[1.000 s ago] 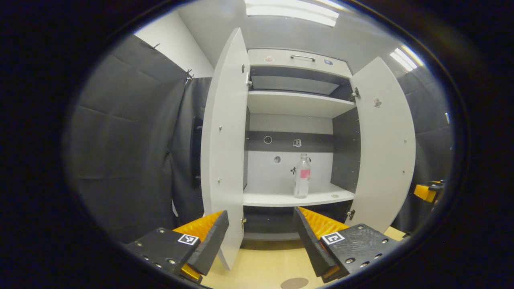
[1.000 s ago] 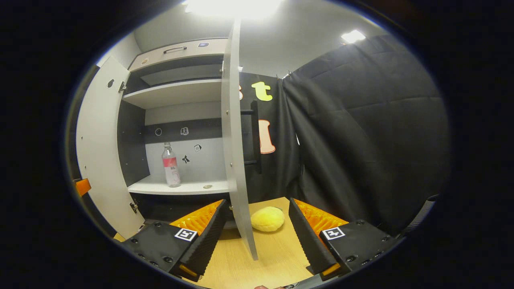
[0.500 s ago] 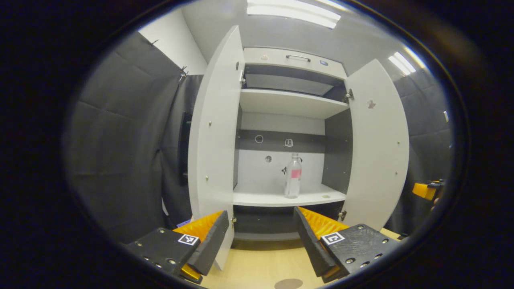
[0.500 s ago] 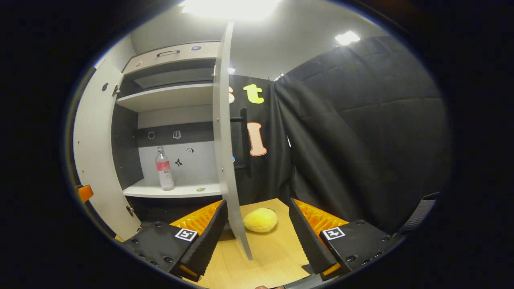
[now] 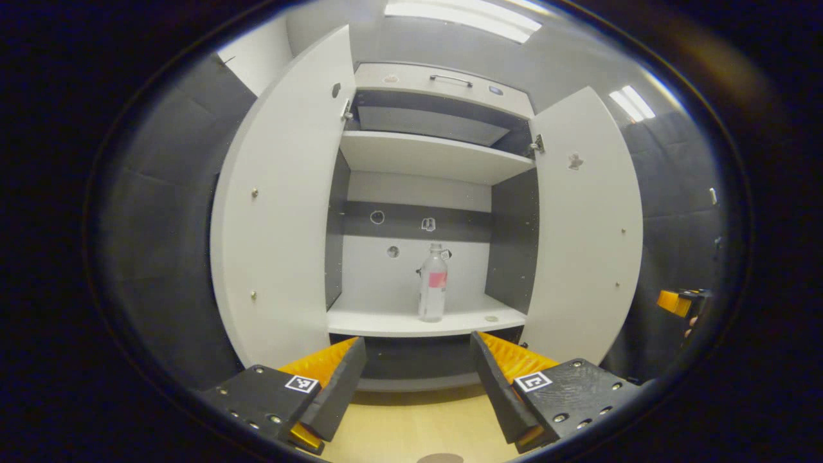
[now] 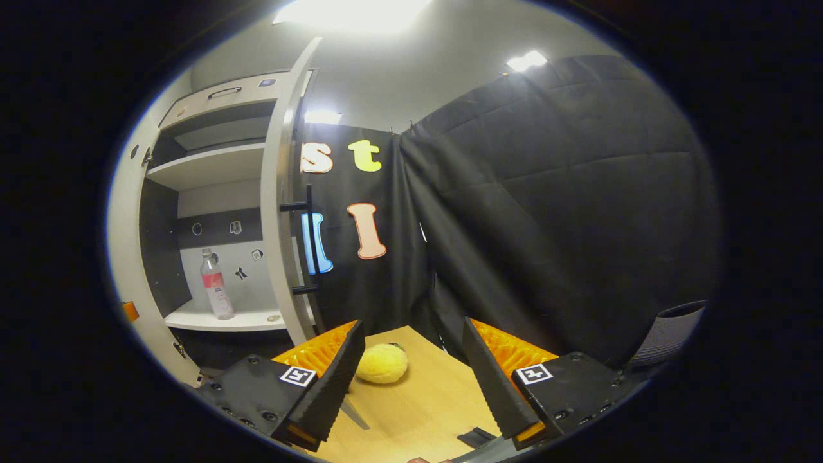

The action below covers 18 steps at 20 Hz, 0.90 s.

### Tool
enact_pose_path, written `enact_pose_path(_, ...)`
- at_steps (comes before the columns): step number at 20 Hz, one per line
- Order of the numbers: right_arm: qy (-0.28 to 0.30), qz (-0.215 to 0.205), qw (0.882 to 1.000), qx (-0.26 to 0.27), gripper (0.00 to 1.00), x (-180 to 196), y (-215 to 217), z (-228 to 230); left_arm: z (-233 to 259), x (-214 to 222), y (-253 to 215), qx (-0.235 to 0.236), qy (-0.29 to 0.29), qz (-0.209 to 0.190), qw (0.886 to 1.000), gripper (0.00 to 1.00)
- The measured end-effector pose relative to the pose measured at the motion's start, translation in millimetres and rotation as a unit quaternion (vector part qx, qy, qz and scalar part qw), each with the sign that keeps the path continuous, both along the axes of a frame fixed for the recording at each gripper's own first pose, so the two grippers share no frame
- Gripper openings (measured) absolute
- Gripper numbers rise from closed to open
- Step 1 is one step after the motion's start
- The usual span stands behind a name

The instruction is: Grasp the bottle in the cabinet with the left hand and place it on the coaster, then close the right door with the right hand and the left door with the left hand.

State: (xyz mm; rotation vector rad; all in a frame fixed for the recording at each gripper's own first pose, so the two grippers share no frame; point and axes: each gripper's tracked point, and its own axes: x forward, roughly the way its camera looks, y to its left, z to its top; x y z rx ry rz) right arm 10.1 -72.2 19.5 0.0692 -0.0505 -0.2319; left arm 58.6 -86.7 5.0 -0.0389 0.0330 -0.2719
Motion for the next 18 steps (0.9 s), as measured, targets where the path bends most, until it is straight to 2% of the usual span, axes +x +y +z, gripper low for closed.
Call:
enact_pose_path(6,0.004,-0.023,1.0,0.0,0.97,23,-15,9,11,67,-27,0.025,0.003,-0.02,0.999,0.94)
enact_pose_path(7,0.005,-0.023,1.0,0.002,0.97,28,-17,9,9,79,-32,0.021,0.007,-0.021,1.0,0.94)
enact_pose_path(8,0.005,-0.023,1.0,0.001,0.92,33,-18,10,9,90,-37,0.015,0.009,-0.023,1.0,0.94)
enact_pose_path(10,0.011,-0.02,1.0,-0.003,0.92,42,-22,8,7,108,-42,0.012,0.015,-0.02,1.0,0.94)
enact_pose_path(11,0.012,-0.016,1.0,-0.004,0.97,49,-24,9,8,118,-43,0.015,0.015,-0.016,1.0,0.94)
enact_pose_path(18,-0.007,-0.01,1.0,0.006,0.97,83,-40,20,13,171,-62,0.035,0.018,-0.022,0.999,0.94)
